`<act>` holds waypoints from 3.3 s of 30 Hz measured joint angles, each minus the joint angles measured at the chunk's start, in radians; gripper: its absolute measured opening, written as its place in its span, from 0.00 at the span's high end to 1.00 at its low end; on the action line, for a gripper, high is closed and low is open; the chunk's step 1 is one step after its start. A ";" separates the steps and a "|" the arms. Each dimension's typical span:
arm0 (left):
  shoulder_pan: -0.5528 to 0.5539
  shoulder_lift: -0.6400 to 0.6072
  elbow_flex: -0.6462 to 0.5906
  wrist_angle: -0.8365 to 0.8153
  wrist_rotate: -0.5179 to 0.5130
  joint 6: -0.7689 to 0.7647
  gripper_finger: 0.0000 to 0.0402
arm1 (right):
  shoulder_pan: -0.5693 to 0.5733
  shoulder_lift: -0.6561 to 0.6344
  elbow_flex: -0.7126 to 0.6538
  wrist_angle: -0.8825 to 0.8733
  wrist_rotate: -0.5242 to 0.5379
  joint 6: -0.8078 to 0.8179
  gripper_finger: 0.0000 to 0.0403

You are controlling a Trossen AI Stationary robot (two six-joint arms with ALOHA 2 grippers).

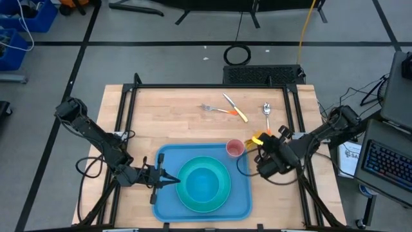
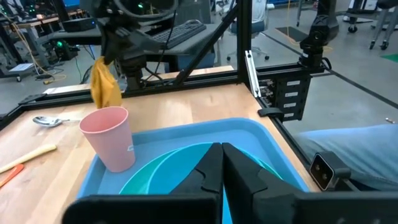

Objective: Set up tray
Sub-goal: Put the yellow table napkin on the blue tray to the left of the green plate

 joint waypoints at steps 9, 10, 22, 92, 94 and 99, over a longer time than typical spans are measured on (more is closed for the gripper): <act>0.000 0.000 0.000 -0.001 0.000 0.001 0.91 | -0.138 -0.046 0.000 0.061 0.023 -0.109 1.00; 0.000 0.000 0.000 -0.001 0.000 0.002 0.91 | -0.155 -0.053 0.000 0.076 0.022 -0.130 1.00; 0.000 0.000 0.000 -0.001 0.000 0.002 0.91 | -0.347 -0.080 0.000 0.431 -0.031 -0.482 1.00; 0.260 0.000 0.000 -0.421 -0.176 -0.403 0.72 | -0.528 0.322 0.020 1.527 -0.400 -0.948 1.00; 0.276 0.000 0.000 -0.421 -0.181 -0.390 0.64 | -0.528 0.322 0.020 1.527 -0.400 -0.948 1.00; 0.296 0.000 0.000 -0.404 -0.204 -0.392 0.44 | -0.524 0.322 0.020 1.531 -0.396 -0.948 1.00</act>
